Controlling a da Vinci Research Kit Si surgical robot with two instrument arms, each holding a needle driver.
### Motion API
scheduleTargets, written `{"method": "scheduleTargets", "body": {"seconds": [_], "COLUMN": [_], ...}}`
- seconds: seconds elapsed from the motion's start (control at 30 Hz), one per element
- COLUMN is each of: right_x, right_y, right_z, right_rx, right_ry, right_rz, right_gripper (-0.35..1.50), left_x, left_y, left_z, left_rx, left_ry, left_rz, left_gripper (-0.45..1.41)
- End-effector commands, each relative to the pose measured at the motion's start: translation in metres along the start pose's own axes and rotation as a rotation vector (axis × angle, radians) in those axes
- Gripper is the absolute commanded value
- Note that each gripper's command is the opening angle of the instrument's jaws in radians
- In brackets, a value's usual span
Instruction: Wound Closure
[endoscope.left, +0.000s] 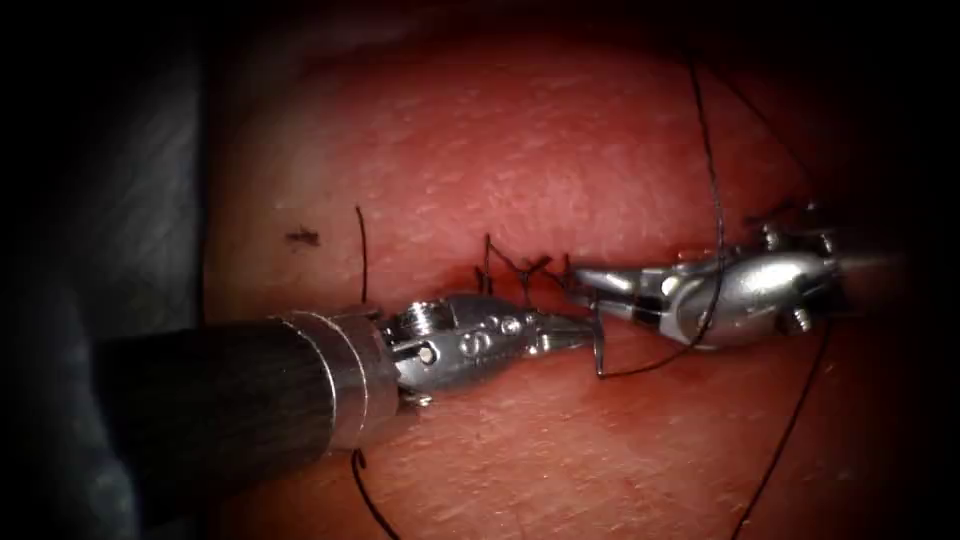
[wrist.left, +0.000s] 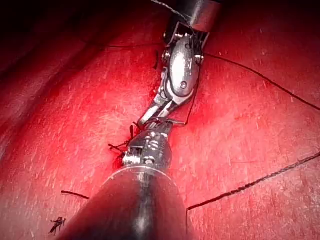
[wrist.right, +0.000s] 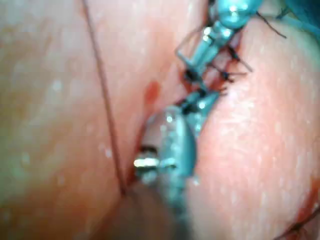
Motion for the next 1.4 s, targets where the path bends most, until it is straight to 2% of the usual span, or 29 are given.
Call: {"method": "scheduleTargets", "body": {"seconds": [0.03,0.17,0.33,0.53,0.9,1.2,1.4], "right_x": [0.0002,0.0015,0.0042,0.006,0.0057,0.0072,0.0072], "right_y": [-0.0004,0.0015,0.0047,0.0077,0.0085,0.0097,0.0097], "right_z": [0.0006,-0.0001,-0.001,-0.0012,-0.0015,-0.0025,-0.0028], "right_rx": [-0.013,-0.068,-0.138,-0.177,-0.194,-0.223,-0.238], "right_ry": [0.009,0.042,0.074,0.094,0.121,0.14,0.146], "right_rz": [0.008,-0.003,-0.032,-0.072,-0.1,-0.158,-0.179], "right_gripper": [-0.35,-0.35,-0.35,-0.35,-0.35,-0.35,-0.35], "left_x": [-0.0003,-0.0004,-0.0004,-0.0003,-0.0003,-0.0008,-0.0008], "left_y": [0.0002,0.0002,0.0001,0.0,-0.0008,-0.001,-0.001], "left_z": [0.0009,0.0012,0.0016,0.0019,0.002,0.0022,0.0021], "left_rx": [-0.003,0.0,0.003,0.005,0.002,0.005,0.005], "left_ry": [0.0,0.0,0.0,-0.001,0.001,-0.001,-0.001], "left_rz": [0.001,0.001,0.002,0.0,-0.003,0.001,0.001], "left_gripper": [-0.28,-0.28,-0.28,-0.28,-0.26,-0.28,-0.28]}}
